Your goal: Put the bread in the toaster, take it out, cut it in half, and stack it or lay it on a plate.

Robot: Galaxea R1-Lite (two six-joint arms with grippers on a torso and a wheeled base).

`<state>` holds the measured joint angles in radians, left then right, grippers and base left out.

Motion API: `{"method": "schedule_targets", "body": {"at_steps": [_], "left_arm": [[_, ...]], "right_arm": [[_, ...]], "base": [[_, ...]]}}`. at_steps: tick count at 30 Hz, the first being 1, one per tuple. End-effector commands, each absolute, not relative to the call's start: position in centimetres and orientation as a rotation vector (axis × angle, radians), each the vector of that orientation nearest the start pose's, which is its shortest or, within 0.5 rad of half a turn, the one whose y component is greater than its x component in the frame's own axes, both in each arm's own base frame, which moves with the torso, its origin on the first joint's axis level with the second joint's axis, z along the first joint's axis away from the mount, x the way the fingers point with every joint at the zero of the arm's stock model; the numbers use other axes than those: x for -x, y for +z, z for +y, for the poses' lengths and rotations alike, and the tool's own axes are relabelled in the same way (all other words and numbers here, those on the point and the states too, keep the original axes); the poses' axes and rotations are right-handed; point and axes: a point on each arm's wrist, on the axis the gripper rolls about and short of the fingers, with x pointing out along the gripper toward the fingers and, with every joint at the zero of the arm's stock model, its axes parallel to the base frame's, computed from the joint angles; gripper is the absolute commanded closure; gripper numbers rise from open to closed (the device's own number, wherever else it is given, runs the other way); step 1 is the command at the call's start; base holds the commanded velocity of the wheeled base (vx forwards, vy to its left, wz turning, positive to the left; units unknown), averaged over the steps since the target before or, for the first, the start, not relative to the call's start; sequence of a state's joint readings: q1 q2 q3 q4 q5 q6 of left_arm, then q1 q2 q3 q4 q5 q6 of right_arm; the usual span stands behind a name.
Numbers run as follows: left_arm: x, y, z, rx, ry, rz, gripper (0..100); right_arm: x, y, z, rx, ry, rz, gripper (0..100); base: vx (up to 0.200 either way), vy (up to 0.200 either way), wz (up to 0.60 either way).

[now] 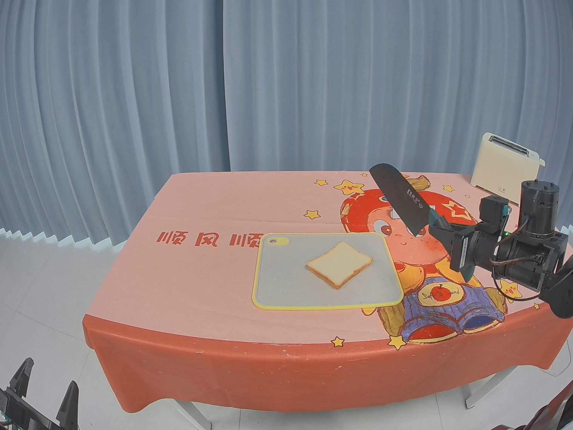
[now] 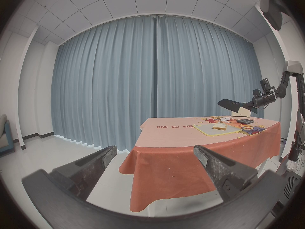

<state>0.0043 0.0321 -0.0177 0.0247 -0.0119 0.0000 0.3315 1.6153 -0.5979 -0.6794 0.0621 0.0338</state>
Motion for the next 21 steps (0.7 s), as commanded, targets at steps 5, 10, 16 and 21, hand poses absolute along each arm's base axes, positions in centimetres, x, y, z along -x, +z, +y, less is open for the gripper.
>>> {"method": "schedule_targets", "body": {"at_steps": [5,10,16,21], "left_arm": [[2.1,7.6,0.0,0.0,-0.008,0.049,0],[2.1,7.6,0.0,-0.003,-0.009,0.049,0],[2.1,7.6,0.0,-0.003,-0.009,0.051,0],[2.0,7.7,0.0,-0.003,-0.009,0.025,0]], "right_arm": [[-24.1,15.4,9.7,0.051,0.487,0.349,100],[-23.7,15.2,10.7,0.067,0.534,0.354,100],[-23.2,15.1,11.7,0.074,0.574,0.357,100],[-22.6,14.5,12.3,0.087,0.598,0.38,100]], "base": [[0.0,0.0,0.0],[0.0,0.0,0.0],[0.0,0.0,0.0],[0.0,0.0,0.0]]}}
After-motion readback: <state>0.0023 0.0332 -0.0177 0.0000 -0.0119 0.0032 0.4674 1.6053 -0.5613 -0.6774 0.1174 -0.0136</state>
